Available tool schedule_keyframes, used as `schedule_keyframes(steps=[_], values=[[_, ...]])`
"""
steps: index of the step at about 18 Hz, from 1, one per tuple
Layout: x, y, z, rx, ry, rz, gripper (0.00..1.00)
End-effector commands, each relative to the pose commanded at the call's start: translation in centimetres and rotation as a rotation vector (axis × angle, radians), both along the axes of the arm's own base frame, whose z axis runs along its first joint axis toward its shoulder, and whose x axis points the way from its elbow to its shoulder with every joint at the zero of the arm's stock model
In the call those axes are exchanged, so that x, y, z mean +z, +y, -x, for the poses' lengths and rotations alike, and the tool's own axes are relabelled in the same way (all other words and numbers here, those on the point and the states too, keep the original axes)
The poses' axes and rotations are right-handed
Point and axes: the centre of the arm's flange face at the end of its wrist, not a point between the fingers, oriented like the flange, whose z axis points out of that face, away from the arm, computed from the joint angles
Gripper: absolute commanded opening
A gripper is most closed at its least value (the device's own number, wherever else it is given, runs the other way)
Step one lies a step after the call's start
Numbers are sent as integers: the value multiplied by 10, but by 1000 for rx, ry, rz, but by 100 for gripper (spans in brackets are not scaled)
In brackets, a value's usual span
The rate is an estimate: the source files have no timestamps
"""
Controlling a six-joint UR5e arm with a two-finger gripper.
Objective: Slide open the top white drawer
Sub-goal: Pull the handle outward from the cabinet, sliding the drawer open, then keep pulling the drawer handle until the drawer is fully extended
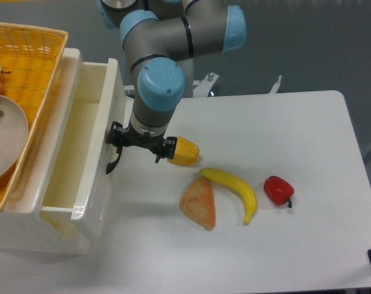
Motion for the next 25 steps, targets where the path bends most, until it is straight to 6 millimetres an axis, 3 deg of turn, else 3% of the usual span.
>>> schedule_keyframes(steps=[10, 25], values=[[1, -4, 14, 15, 0, 4, 100], [1, -18, 51, 21, 14, -6, 100]])
